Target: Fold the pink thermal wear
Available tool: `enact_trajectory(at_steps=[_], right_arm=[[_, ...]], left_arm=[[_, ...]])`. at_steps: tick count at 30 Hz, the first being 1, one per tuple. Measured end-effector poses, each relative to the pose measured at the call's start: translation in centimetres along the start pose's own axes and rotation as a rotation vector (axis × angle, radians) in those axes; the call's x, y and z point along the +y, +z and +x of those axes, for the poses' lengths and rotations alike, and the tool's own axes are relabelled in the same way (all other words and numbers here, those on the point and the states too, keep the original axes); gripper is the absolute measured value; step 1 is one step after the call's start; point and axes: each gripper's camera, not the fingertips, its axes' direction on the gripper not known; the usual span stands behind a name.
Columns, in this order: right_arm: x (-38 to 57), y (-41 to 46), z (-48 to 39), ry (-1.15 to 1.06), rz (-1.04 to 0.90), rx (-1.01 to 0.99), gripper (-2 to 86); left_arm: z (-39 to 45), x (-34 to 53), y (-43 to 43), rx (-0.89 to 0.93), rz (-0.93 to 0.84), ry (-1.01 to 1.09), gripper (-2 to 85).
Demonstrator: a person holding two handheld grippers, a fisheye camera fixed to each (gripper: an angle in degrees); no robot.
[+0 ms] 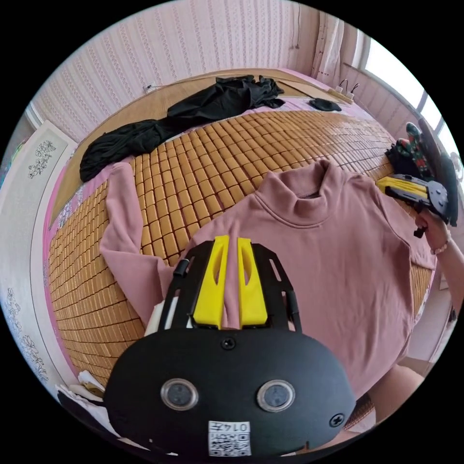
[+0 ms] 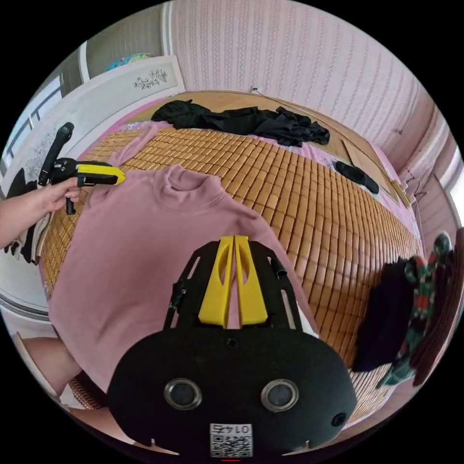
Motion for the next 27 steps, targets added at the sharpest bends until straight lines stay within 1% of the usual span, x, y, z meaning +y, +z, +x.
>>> enact_trajectory(at_steps=[2, 3, 4, 5, 6, 7, 8, 10, 13, 16, 18, 20, 21, 23, 25, 27], right_arm=[[4.9, -2.3, -0.7, 0.109, -0.065, -0.059, -0.4], [6.1, -2.6, -1.0, 0.133, -0.084, -0.088, -0.4], [8.4, -2.6, -1.9, 0.168, -0.136, -0.151, -0.4], [10.1, -1.8, -2.9, 0.186, -0.214, -0.160, -0.4], [10.8, -1.3, -3.4, 0.177, -0.256, -0.125, -0.4], [12.0, -0.4, -3.7, 0.170, -0.298, -0.017, -0.4], [12.4, -0.6, -3.2, 0.211, -0.228, -0.032, -0.4], [12.2, -0.2, -2.0, 0.285, -0.216, -0.097, -0.4], [11.6, -0.6, -1.8, 0.322, -0.204, -0.117, -0.4], [12.3, -3.2, -3.1, 0.299, -0.221, -0.097, -0.4], [13.7, -4.2, -4.6, 0.311, -0.294, -0.123, -0.4], [15.7, -4.7, -7.4, 0.295, -0.451, -0.131, -0.4], [16.3, -4.6, -8.1, 0.284, -0.494, -0.109, -0.4], [18.0, -2.9, -10.9, 0.176, -0.683, -0.019, -0.4], [19.0, -1.3, -12.5, 0.091, -0.750, 0.061, -0.4], [19.2, -0.8, -13.6, 0.051, -0.707, 0.118, -0.3]], left_arm=[[1.0, 2.2, -2.8, 0.042, 0.059, 0.030, 1.7], [2.0, 3.9, -4.2, 0.066, 0.061, 0.055, 1.5], [3.2, 5.7, -5.1, 0.097, 0.046, 0.064, 1.3], [3.8, 6.7, -5.4, 0.119, 0.035, 0.063, 1.2], [5.0, 8.6, -5.6, 0.170, -0.003, 0.063, 1.0], [6.3, 10.4, -5.4, 0.214, -0.049, 0.054, 0.8], [6.9, 11.2, -5.3, 0.229, -0.069, 0.048, 0.7], [8.7, 13.6, -4.4, 0.272, -0.149, 0.013, 0.4], [10.5, 14.3, -4.1, 0.259, -0.163, 0.026, 0.0], [11.1, 14.3, -4.4, 0.251, -0.187, 0.027, -0.4], [11.0, 14.9, -6.1, 0.294, -0.132, 0.036, -0.6], [10.7, 16.3, -8.0, 0.317, -0.074, 0.050, -0.7], [10.3, 17.6, -8.8, 0.303, -0.087, 0.022, -0.8], [9.4, 19.7, -9.7, 0.271, -0.136, -0.051, -0.8], [8.1, 22.5, -11.1, 0.220, -0.168, -0.140, -0.8], [7.4, 24.2, -11.2, 0.171, -0.231, -0.180, -0.8]])
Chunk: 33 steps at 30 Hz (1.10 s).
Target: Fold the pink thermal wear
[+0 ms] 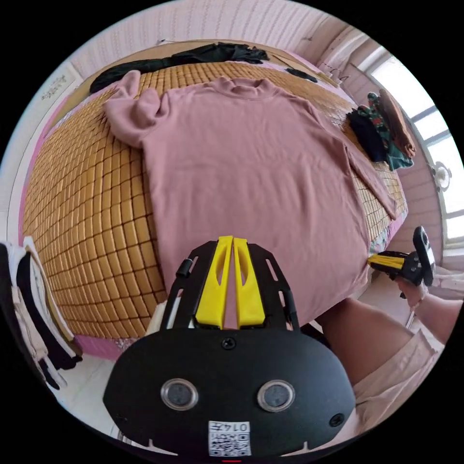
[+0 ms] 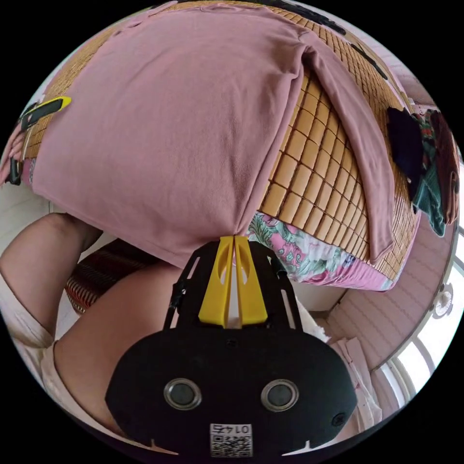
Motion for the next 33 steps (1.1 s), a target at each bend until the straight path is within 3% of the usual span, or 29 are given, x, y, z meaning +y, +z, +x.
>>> enact_trajectory(at_steps=[2, 5, 8, 13, 15, 21, 23, 28, 33], right_arm=[[-0.1, -0.1, -1.1, 0.025, 0.037, 0.064, -0.3], [-0.8, -0.2, -2.2, 0.038, 0.042, 0.124, -0.4], [-2.2, -0.3, -2.3, 0.001, -0.018, 0.133, -0.6], [-3.4, -2.6, 0.3, -0.050, -0.094, -0.019, -0.9], [-4.8, -5.6, 1.4, -0.064, -0.040, -0.080, -0.8], [-19.1, -16.9, -0.4, -0.298, 0.498, -0.191, 1.9], [-27.6, -19.7, -4.1, -0.386, 0.655, -0.236, 7.9], [-41.9, -23.9, -14.7, -0.571, 0.712, -0.321, 13.5], [-51.0, -22.4, -23.1, -0.534, 0.579, -0.085, 12.8]], left_arm=[[-0.5, 1.0, 1.4, -0.045, -0.101, 0.002, -0.8], [0.1, 2.5, 1.4, -0.074, -0.067, 0.161, -0.8], [-0.4, 3.2, 0.4, -0.064, -0.048, 0.134, -0.8], [-2.6, 4.6, -2.3, 0.030, 0.000, 0.031, -0.8], [-4.0, 5.0, -4.5, 0.087, 0.071, -0.025, -0.8], [-11.4, 3.9, -11.6, 0.014, 0.395, -0.225, 0.0], [-14.2, 2.1, -11.8, 0.013, 0.421, -0.290, 2.0], [-18.4, -3.8, -11.4, 0.047, 0.453, -0.358, 5.2], [-19.1, -5.4, -9.3, 0.104, 0.366, -0.396, 3.7]])
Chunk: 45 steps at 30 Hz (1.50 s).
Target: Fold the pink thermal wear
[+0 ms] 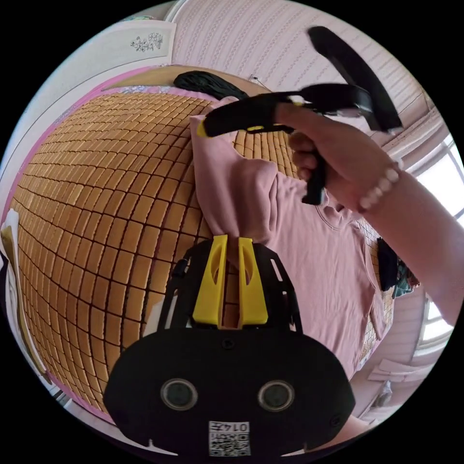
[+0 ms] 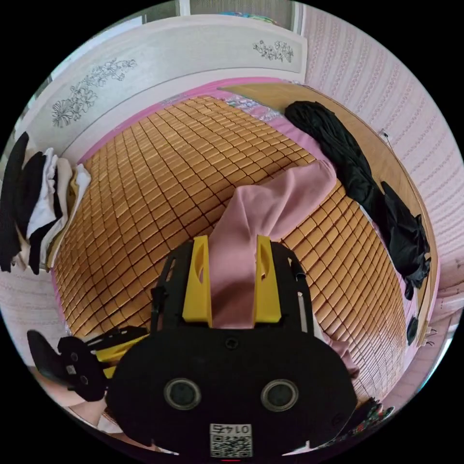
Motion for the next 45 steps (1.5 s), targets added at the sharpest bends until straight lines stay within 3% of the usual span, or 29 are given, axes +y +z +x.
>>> enact_trajectory(at_steps=[3, 6, 11, 15, 17, 22, 26, 30, 32, 34, 37, 41, 45], right_arm=[[-1.8, 1.9, -0.2, 0.049, -0.084, -0.003, 7.0], [-2.1, -2.2, -1.0, -0.033, 0.021, -0.216, 3.8], [-0.1, -13.9, -4.5, -0.445, 0.233, -0.466, 3.5], [-0.7, -15.9, -4.0, -0.586, 0.146, -0.693, 5.1], [-1.5, -13.3, -2.7, -0.516, 0.063, -0.639, 6.5], [0.0, -9.6, -1.2, -0.350, -0.005, -0.619, 8.5], [2.8, -5.4, -2.2, -0.300, -0.166, -0.311, 11.3], [4.6, -0.4, -4.1, -0.317, -0.363, -0.191, 12.1], [4.9, -1.0, -5.2, -0.357, -0.288, -0.094, 7.6], [4.6, -0.9, -5.7, -0.393, -0.333, -0.080, 5.7], [3.4, -2.4, -5.2, -0.400, -0.286, -0.074, 4.8], [0.5, -5.4, -1.0, -0.194, -0.106, -0.052, 4.4], [-1.5, -2.5, -0.3, -0.158, -0.134, -0.068, 4.6]], left_arm=[[0.2, 0.5, -1.1, -0.019, 0.034, 0.023, 1.6], [-0.6, 1.1, -2.7, 0.062, 0.042, 0.012, -0.4], [0.5, 3.0, -10.9, 0.172, 0.148, 0.067, -0.9], [2.9, 7.4, -19.1, 0.272, 0.207, 0.135, -0.8], [2.6, 9.0, -20.6, 0.280, 0.201, 0.116, -0.6], [-2.7, 12.3, -22.0, 0.015, 0.071, -0.038, 0.4], [-6.2, 12.5, -23.1, -0.207, 0.049, -0.117, 3.4], [-8.5, 11.2, -21.9, -0.343, 0.056, -0.176, 5.0], [-9.1, 10.1, -19.5, -0.344, -0.033, -0.184, 5.0], [-9.7, 9.5, -16.3, -0.317, -0.170, -0.179, 4.2], [-8.9, 9.3, -16.5, -0.312, -0.162, -0.072, 0.5], [-8.4, 9.5, -19.3, -0.429, -0.154, -0.037, -0.8], [-8.5, 10.9, -23.2, -0.533, -0.067, 0.005, -0.9]])
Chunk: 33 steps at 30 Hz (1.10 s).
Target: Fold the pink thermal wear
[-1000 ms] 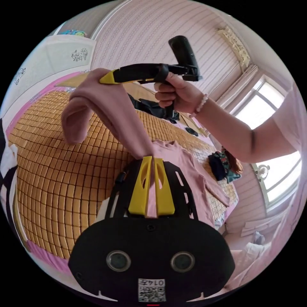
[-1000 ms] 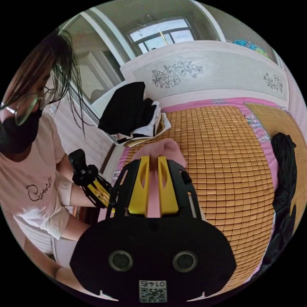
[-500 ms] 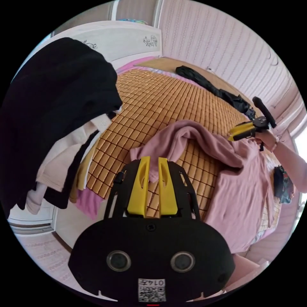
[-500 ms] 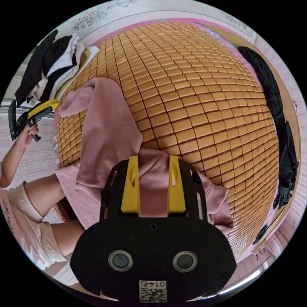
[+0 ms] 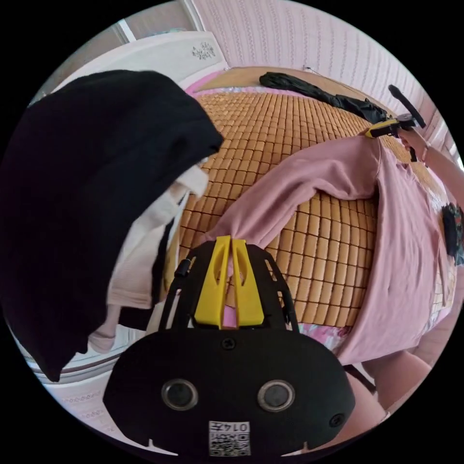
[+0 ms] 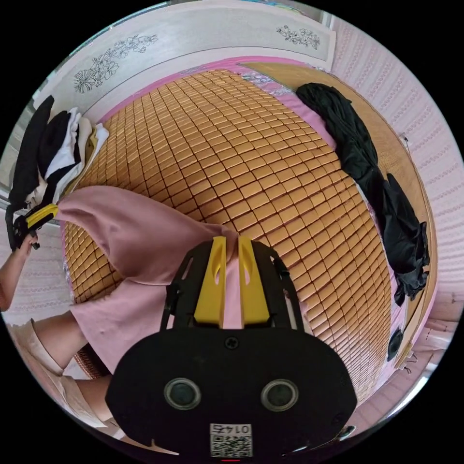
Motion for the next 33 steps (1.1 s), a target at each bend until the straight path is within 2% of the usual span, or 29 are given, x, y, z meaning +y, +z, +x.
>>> enact_trajectory(at_steps=[3, 6, 9, 12, 15, 17, 18, 21, 22, 25, 30, 33], right_arm=[[-1.2, 3.3, -1.3, -0.053, -0.082, 0.044, 5.1], [-1.1, 3.4, -1.4, -0.049, -0.058, 0.059, 6.1], [-0.7, 2.9, -0.8, -0.039, -0.051, 0.033, 7.5], [0.8, -0.9, -1.0, -0.009, 0.132, -0.019, 7.7], [3.2, -3.5, -4.0, -0.079, 0.223, -0.191, 6.4], [4.6, -2.2, -8.6, -0.203, 0.134, -0.343, 5.1], [4.8, -1.5, -9.8, -0.234, 0.097, -0.349, 5.1], [6.0, 2.4, -14.4, -0.312, -0.024, -0.216, 2.9], [6.6, 3.8, -15.4, -0.352, -0.080, -0.190, 1.6], [8.3, 4.1, -16.0, -0.400, -0.067, -0.145, 0.0], [9.1, 3.4, -15.6, -0.269, -0.032, -0.218, -0.5], [13.3, 0.2, -15.2, -0.095, 0.127, -0.273, -0.5]], left_arm=[[-0.3, 0.9, 1.5, -0.030, -0.049, 0.019, -0.7], [-1.5, 2.2, 4.5, 0.044, -0.169, -0.137, 0.1], [-2.7, 3.5, 3.6, 0.125, -0.115, -0.251, 1.4], [-2.6, 4.2, 1.3, 0.100, -0.086, -0.335, 3.4], [-1.0, 3.7, 0.1, 0.102, -0.049, -0.354, 3.7], [0.0, 2.7, 0.0, 0.106, 0.005, -0.331, 2.9], [0.4, 2.1, 0.5, 0.098, 0.048, -0.326, 2.2], [-0.3, 0.6, 3.4, 0.131, 0.089, -0.398, 1.0], [-0.5, 0.0, 4.8, 0.108, 0.065, -0.407, 0.7], [-0.9, -0.7, 8.0, 0.073, -0.058, -0.395, -0.1], [-0.1, -0.5, 9.0, 0.018, -0.001, -0.367, -0.9], [1.4, -0.1, 8.5, 0.017, -0.032, -0.409, -0.9]])
